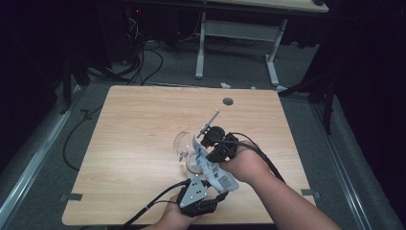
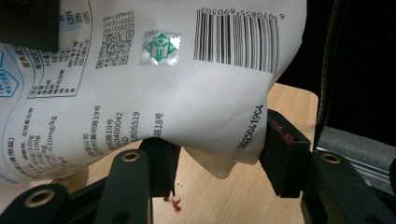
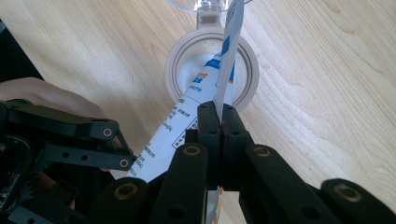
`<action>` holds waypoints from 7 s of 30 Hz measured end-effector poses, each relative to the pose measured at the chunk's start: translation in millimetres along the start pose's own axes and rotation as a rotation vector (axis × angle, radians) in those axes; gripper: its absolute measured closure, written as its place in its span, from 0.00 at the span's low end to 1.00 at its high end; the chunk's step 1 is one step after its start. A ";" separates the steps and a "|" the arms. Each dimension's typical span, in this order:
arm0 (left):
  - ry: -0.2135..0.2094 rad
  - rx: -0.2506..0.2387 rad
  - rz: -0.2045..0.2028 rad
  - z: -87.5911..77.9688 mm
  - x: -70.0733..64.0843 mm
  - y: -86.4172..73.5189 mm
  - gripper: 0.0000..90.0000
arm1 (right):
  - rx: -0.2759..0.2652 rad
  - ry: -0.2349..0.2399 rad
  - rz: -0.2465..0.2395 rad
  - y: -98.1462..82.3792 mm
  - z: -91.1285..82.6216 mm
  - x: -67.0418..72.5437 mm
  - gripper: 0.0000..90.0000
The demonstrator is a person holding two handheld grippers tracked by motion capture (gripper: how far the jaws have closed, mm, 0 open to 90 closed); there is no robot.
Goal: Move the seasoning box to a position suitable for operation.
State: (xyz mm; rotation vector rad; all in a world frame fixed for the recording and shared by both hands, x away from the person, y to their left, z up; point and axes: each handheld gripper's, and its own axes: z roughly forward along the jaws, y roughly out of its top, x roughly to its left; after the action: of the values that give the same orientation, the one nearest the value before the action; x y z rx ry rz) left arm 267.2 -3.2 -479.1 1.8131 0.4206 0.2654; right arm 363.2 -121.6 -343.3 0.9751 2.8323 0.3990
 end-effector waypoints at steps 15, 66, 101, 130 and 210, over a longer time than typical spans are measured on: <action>0.004 -0.002 0.004 0.0 0.0 0.6 0.58 | 0.003 0.006 0.008 1.4 0.2 0.3 1.00; 0.003 -0.013 0.016 -1.7 -0.9 2.1 0.58 | 0.008 0.001 0.002 2.1 0.2 0.9 1.00; 0.003 -0.018 0.021 -3.0 -1.0 3.5 0.59 | 0.013 0.001 -0.008 3.4 -0.9 1.7 1.00; 0.009 -0.029 0.023 -5.5 1.3 5.7 0.59 | 0.008 -0.003 -0.019 7.7 -1.6 2.0 1.00; 0.004 -0.063 0.018 -10.3 2.7 11.0 0.60 | 0.005 -0.005 -0.021 11.1 -5.2 1.0 1.00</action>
State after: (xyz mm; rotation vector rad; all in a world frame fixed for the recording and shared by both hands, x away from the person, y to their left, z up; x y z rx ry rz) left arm 267.2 4.3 -465.7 1.7553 0.3947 0.2917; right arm 368.0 -113.6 -335.2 0.9442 2.8375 0.3873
